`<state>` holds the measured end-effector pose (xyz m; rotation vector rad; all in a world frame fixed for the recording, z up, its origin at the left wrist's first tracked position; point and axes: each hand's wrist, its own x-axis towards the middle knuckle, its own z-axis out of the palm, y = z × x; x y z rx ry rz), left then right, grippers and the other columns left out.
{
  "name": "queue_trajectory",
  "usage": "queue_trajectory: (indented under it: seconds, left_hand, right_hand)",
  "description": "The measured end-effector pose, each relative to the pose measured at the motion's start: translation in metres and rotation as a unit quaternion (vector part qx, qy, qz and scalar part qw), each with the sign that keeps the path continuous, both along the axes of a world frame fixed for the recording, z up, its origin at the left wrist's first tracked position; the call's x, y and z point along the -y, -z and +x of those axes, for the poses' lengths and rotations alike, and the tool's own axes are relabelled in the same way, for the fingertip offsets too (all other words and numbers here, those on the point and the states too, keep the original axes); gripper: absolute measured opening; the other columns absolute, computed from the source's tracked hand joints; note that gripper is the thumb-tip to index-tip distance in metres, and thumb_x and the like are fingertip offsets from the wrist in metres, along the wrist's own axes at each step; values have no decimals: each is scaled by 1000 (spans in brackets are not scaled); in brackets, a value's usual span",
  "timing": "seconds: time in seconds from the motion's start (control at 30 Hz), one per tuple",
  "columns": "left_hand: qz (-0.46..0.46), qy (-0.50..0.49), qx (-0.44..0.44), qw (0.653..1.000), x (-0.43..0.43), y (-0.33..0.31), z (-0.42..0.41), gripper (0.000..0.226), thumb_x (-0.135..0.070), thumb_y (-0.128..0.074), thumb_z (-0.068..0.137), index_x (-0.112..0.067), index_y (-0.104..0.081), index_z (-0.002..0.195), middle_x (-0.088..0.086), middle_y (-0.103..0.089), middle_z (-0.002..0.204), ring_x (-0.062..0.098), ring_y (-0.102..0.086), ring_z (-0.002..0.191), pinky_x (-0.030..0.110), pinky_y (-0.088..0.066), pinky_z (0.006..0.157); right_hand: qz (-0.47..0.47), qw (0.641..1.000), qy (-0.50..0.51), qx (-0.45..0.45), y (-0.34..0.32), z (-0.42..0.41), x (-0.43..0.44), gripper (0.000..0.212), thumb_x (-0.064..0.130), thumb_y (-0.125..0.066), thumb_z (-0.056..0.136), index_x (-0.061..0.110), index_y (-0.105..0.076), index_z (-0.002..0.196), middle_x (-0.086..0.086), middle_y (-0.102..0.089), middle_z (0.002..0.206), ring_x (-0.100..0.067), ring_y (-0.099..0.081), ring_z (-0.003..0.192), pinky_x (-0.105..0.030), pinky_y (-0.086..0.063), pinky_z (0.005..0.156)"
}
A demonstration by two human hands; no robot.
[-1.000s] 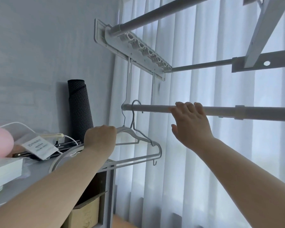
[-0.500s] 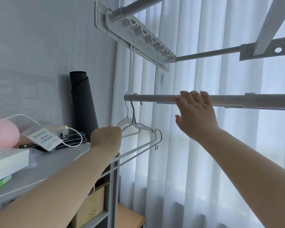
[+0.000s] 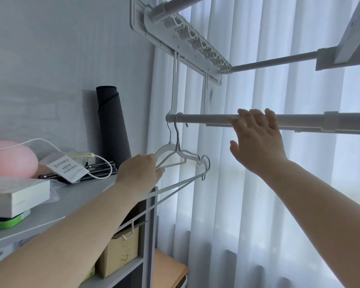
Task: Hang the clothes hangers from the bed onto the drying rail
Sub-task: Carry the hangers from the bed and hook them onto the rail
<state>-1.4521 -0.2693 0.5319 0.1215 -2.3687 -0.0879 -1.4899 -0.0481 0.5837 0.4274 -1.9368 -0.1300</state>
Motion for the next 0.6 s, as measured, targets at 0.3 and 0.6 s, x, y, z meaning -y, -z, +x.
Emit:
queue_trajectory:
  seconds: [0.3, 0.6]
  left_hand:
    - [25, 76, -121, 989, 14, 13, 34, 38, -38, -50, 89, -12, -59, 115, 4, -63, 110, 21, -56, 103, 29, -44, 77]
    - [92, 23, -149, 984, 66, 43, 130, 21, -31, -53, 89, -17, -68, 95, -3, -69, 93, 14, -59, 86, 22, -39, 62]
  right_hand:
    - [-41, 991, -117, -60, 18, 2, 34, 45, 8, -79, 57, 3, -65, 99, -17, -67, 100, -41, -61, 99, -40, -19, 95]
    - [23, 946, -280, 163, 41, 88, 101, 29, 21, -45, 92, 18, -57, 118, 1, -67, 110, -22, -57, 107, -30, -37, 96]
